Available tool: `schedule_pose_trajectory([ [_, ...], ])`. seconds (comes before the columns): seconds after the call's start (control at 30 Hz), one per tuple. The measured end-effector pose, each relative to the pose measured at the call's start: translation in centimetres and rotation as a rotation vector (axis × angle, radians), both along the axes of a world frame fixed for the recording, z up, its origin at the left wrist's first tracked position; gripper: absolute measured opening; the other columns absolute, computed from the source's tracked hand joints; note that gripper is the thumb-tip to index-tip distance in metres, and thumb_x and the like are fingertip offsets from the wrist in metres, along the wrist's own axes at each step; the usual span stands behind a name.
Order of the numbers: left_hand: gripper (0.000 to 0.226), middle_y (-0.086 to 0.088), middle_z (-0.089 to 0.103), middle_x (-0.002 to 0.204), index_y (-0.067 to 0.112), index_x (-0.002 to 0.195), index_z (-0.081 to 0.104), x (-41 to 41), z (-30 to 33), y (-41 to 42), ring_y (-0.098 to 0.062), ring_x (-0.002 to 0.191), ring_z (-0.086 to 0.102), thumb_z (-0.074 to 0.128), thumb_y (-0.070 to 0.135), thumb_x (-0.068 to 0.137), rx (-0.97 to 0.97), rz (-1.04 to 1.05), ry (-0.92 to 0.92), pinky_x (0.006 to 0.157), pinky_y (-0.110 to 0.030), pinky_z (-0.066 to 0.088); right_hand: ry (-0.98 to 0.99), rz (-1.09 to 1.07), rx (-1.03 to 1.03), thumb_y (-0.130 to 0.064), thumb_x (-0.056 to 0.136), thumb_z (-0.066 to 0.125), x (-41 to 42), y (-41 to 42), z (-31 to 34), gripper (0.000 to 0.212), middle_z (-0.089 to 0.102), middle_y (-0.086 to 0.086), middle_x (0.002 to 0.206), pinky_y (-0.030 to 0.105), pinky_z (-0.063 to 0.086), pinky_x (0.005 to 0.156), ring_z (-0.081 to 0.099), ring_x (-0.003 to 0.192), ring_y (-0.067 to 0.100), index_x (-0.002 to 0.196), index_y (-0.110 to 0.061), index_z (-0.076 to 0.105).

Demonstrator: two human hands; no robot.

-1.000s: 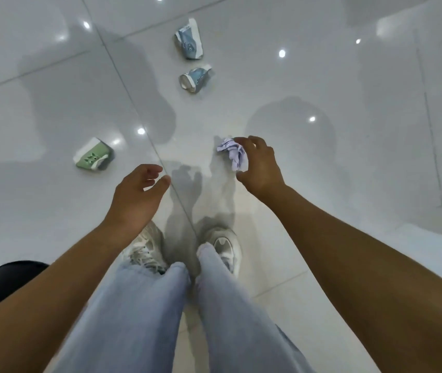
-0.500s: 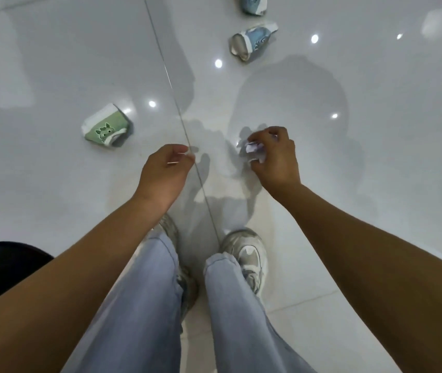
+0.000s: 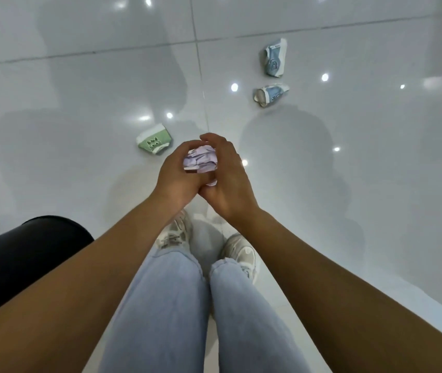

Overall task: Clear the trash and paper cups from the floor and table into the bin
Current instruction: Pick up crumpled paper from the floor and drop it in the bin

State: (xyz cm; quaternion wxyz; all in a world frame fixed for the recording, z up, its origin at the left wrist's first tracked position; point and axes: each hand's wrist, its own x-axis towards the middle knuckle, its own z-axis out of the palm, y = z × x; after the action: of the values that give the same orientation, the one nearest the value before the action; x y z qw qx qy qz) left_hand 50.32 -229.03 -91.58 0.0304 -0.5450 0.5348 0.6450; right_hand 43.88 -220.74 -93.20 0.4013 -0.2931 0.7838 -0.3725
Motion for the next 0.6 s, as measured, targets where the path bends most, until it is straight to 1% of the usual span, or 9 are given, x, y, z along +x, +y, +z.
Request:
schedule_pose_trajectory([
  [0.07,0.05,0.002,0.067,0.1,0.024,0.101,0.06,0.6,0.8,-0.3,-0.015,0.097,0.064,0.064,-0.015,0.071,-0.004,0.028,0.014,0.092,-0.033,0.051,-0.013,0.03,0.002,0.0,0.075,0.071,0.3,-0.4,0.9,0.066,0.055,0.008,0.127,0.041,0.042,0.1,0.053,0.116,0.025,0.135,-0.006,0.044],
  [0.17,0.045,0.005,0.067,0.096,0.025,0.099,0.059,1.6,1.5,-0.4,-0.011,0.092,0.065,0.064,-0.012,0.074,-0.025,0.061,0.021,0.087,-0.029,0.052,-0.031,0.091,0.007,-0.002,0.076,0.072,0.9,-0.9,1.9,0.068,0.054,0.008,0.13,0.042,0.042,0.101,0.052,0.119,0.024,0.137,-0.006,0.042],
  [0.27,0.04,0.008,0.066,0.095,0.025,0.101,0.058,2.6,1.4,-0.8,-0.007,0.091,0.064,0.067,-0.006,0.077,-0.057,0.087,0.007,0.089,-0.029,0.052,-0.052,0.134,0.025,-0.004,0.077,0.073,1.5,-1.5,2.5,0.07,0.051,0.008,0.133,0.039,0.043,0.101,0.05,0.122,0.022,0.139,-0.007,0.04],
  [0.33,0.037,0.006,0.065,0.101,0.024,0.108,0.057,3.5,0.9,-1.3,-0.011,0.096,0.063,0.07,0.004,0.08,-0.1,0.096,-0.035,0.089,-0.028,0.051,-0.052,0.179,0.041,-0.007,0.076,0.076,1.9,-2.0,2.2,0.074,0.047,0.009,0.137,0.038,0.043,0.103,0.048,0.124,0.023,0.139,-0.008,0.038],
  [0.37,0.037,0.005,0.064,0.103,0.024,0.11,0.056,4.1,0.4,-1.8,-0.013,0.097,0.062,0.071,0.009,0.08,-0.126,0.109,-0.06,0.087,-0.027,0.051,-0.044,0.203,0.065,-0.01,0.075,0.077,2.1,-2.4,1.8,0.076,0.045,0.008,0.139,0.038,0.042,0.104,0.046,0.126,0.023,0.14,-0.01,0.037],
  [0.43,0.038,0.008,0.061,0.101,0.027,0.108,0.053,5.5,-0.7,-2.8,-0.014,0.095,0.06,0.073,0.015,0.079,-0.18,0.152,-0.105,0.079,-0.02,0.049,-0.02,0.236,0.136,-0.014,0.075,0.078,2.4,-3.1,0.4,0.079,0.04,0.007,0.142,0.039,0.041,0.104,0.044,0.126,0.024,0.141,-0.014,0.034],
  [0.5,0.039,0.01,0.06,0.1,0.03,0.106,0.051,7.1,-1.9,-3.9,-0.013,0.093,0.06,0.074,0.016,0.078,-0.225,0.181,-0.137,0.076,-0.019,0.047,0.033,0.273,0.202,-0.015,0.075,0.077,2.8,-3.8,-1.7,0.08,0.037,0.005,0.143,0.034,0.043,0.099,0.044,0.123,0.024,0.141,-0.02,0.032],
  [0.6,0.04,0.012,0.06,0.098,0.031,0.105,0.051,9.9,-4.0,-5.2,-0.012,0.09,0.06,0.074,0.015,0.077,-0.253,0.209,-0.171,0.073,-0.018,0.047,0.113,0.336,0.268,-0.012,0.075,0.073,3.4,-5.1,-5.4,0.078,0.035,0.004,0.142,0.029,0.044,0.082,0.044,0.117,0.026,0.14,-0.024,0.032],
])
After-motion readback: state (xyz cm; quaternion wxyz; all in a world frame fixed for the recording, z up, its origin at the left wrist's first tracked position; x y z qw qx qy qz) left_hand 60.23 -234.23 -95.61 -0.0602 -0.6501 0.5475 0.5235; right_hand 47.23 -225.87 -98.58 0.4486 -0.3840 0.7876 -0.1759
